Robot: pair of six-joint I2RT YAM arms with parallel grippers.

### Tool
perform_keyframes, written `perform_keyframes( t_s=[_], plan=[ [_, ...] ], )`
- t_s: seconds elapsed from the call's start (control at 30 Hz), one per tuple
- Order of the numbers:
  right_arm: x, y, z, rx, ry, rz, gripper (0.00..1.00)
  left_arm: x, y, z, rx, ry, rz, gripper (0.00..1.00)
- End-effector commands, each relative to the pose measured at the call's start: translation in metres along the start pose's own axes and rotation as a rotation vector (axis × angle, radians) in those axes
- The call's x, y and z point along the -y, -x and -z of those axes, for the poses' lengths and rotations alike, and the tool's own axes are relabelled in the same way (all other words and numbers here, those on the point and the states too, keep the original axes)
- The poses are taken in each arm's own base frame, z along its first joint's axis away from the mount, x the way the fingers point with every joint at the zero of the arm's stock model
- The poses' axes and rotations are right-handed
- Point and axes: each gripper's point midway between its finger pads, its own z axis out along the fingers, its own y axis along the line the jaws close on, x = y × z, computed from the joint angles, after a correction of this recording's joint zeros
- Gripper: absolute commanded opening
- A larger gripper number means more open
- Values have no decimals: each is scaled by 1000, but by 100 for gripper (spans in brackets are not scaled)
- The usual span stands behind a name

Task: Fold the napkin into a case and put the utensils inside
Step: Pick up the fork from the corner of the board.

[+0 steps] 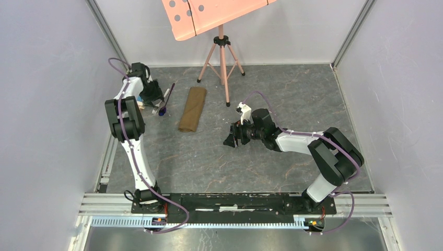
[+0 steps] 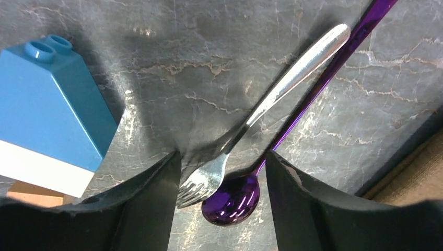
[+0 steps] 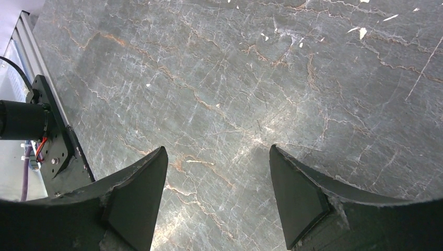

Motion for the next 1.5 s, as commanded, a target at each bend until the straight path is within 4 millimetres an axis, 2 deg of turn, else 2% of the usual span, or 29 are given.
perform_keyframes(
  t_s=[0.0,0.13,0.33,0.5,0.53,0.63,0.73,0.8,0.87,1.0,1.17,1.27,1.47],
  plan=[
    [-7,14,-1,44,31,28,77,-9,-14,9,-35,44,-91,65],
    [-7,14,-1,44,31,29,77,-10,-16,10,-41,58,-103,64],
    [-7,14,0,42,30,29,77,-5,-15,5,-52,53,-117,54],
    [-7,15,0,44,29,30,77,1,-21,3,-75,54,-137,57],
    [-7,15,0,44,30,30,77,-1,-24,2,-86,70,-142,55],
    [-7,16,0,47,28,33,77,-5,-35,3,-121,110,-132,39],
    [-6,15,0,43,25,31,77,-3,-40,7,-119,112,-116,37],
    [-6,14,0,42,25,31,77,0,-37,12,-99,108,-110,29],
    [-7,15,0,42,23,35,77,3,-29,23,-72,103,-106,21],
    [-3,15,2,38,-1,45,77,12,-18,54,-10,74,-98,22],
    [3,14,0,24,-24,59,77,28,-23,99,52,-10,-70,21],
    [0,18,2,32,-21,89,78,43,-35,126,81,-104,-50,20],
    [-13,29,5,53,27,126,79,82,-83,176,178,-406,12,19]
  ],
)
